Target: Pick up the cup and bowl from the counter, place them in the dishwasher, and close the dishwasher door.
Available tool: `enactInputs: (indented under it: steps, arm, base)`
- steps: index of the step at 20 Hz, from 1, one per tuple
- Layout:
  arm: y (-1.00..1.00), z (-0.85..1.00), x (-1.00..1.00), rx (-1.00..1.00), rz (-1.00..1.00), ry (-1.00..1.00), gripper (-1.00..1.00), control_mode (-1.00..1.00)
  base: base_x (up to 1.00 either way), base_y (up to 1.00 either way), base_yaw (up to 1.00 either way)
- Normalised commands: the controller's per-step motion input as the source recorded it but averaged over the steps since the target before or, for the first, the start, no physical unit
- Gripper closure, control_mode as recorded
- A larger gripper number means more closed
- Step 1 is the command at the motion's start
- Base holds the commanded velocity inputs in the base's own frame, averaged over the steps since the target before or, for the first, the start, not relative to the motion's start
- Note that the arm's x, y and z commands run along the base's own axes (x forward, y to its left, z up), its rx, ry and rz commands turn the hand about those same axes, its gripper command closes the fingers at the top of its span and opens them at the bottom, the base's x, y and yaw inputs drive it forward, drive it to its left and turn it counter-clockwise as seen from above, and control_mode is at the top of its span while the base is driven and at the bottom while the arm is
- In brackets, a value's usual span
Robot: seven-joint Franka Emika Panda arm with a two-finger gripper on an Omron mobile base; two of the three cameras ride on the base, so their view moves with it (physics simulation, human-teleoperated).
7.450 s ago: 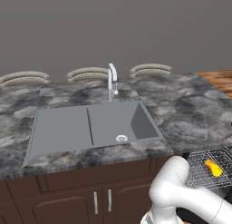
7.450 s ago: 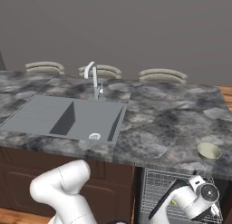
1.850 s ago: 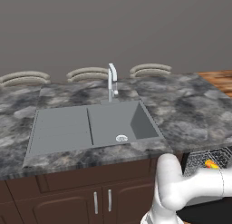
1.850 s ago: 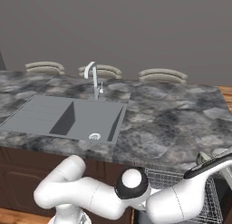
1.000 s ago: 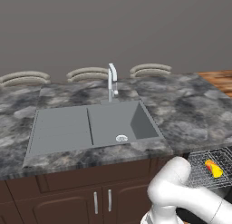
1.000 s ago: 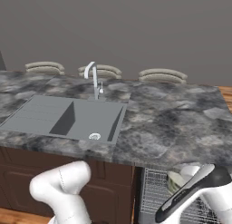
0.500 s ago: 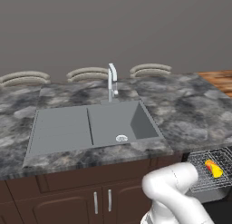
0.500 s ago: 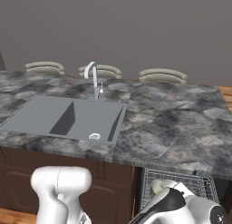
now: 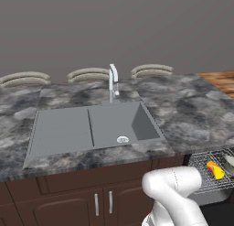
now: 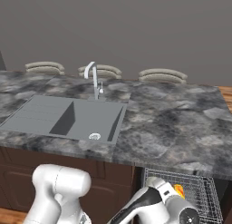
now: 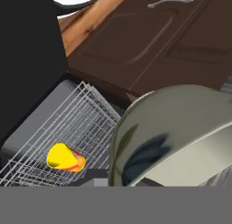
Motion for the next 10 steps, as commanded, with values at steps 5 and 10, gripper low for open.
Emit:
enactInputs:
  steps: [5, 10]
  arm:
    - [-0.19, -0.26, 0.33, 0.0, 0.0, 0.0, 1.0, -1.0]
    - [-0.09, -0.51, 0.36, 0.0, 0.0, 0.0, 1.0, -1.0]
  base:
    - [0.0, 0.0, 0.0]
    - [0.0, 0.0, 0.0]
